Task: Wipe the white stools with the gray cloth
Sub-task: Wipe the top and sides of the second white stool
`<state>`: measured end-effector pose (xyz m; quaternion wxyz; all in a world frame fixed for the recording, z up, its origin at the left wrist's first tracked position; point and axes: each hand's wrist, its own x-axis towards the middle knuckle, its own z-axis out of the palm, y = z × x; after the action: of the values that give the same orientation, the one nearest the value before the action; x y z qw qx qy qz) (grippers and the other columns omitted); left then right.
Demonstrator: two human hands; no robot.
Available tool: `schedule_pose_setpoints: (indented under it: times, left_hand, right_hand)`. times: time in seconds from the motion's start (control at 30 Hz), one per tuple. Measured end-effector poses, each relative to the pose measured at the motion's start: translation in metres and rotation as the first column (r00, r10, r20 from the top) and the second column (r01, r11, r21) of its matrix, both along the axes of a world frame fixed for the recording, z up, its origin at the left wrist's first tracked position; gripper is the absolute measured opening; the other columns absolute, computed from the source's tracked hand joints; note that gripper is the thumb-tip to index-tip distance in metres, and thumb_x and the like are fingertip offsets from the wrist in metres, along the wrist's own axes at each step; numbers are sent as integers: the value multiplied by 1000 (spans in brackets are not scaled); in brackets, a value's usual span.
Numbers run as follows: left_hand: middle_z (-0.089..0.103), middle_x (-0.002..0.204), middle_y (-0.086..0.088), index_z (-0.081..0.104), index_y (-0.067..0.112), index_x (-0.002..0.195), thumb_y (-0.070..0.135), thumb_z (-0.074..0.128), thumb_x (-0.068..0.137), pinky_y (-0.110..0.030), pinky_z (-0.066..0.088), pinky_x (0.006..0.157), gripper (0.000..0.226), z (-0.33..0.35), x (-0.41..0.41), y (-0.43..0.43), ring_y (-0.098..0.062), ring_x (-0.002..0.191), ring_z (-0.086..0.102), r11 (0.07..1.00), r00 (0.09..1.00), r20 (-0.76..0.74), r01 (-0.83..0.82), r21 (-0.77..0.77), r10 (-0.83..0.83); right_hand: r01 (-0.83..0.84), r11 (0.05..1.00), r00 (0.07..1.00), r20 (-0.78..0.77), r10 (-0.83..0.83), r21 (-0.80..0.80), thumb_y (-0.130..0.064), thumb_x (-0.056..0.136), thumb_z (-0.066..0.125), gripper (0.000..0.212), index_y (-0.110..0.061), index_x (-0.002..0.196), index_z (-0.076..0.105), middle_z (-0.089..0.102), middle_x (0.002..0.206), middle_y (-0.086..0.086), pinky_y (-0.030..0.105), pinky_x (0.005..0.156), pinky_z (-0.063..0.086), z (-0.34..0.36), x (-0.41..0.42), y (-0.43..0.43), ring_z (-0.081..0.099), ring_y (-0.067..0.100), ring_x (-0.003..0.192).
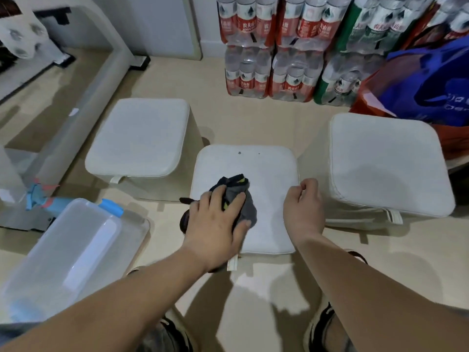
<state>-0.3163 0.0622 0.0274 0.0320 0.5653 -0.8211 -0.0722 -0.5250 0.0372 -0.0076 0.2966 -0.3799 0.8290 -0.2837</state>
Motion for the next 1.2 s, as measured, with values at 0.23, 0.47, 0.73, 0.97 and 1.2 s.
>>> schedule_pose_setpoints:
  times: [0.23,0.47,0.73,0.97,1.2]
  left_hand:
    - [49,138,-16,58,32,140,49,57,97,-51,41,93,46,-11,4,-85,-40,113,47,934,940,-43,-341,-110,338]
    - [54,122,-14,60,23,136,50,53,98,-45,50,71,47,-6,-46,-22,-35,94,54,961,945,-175,271,-46,-275]
    - [51,126,-19,55,23,141,45,51,101,-51,50,82,46,-9,14,-68,-42,106,52,922,927,-99,-371,-112,361]
    - [55,117,-16,56,20,140,48,56,98,-42,53,66,51,-2,30,-25,-36,92,57,929,925,-85,367,-54,-370]
    - [51,115,-16,50,22,138,45,49,102,-43,53,68,43,5,-5,-32,-40,87,59,969,965,-119,-240,-52,233]
  right_hand:
    - [-13,999,1000,-10,12,-34,-33,108,37,7,-27,107,40,50,112,3,40,75,39,-2,2,0,51,33,95]
    - [-9,999,999,43,11,-41,-36,105,43,12,-24,106,43,52,116,6,43,80,43,-3,-1,2,54,33,99]
    - [8,999,998,70,-5,-32,-36,105,44,15,-21,107,45,52,116,3,40,79,40,-1,0,1,53,32,101]
    - [-10,1000,999,53,11,-8,-35,106,43,18,-18,112,44,55,120,10,39,81,40,7,2,1,54,35,102]
    - [-12,1000,1000,22,12,-12,-36,107,40,15,-21,106,44,52,115,8,40,79,40,3,3,2,53,35,100]
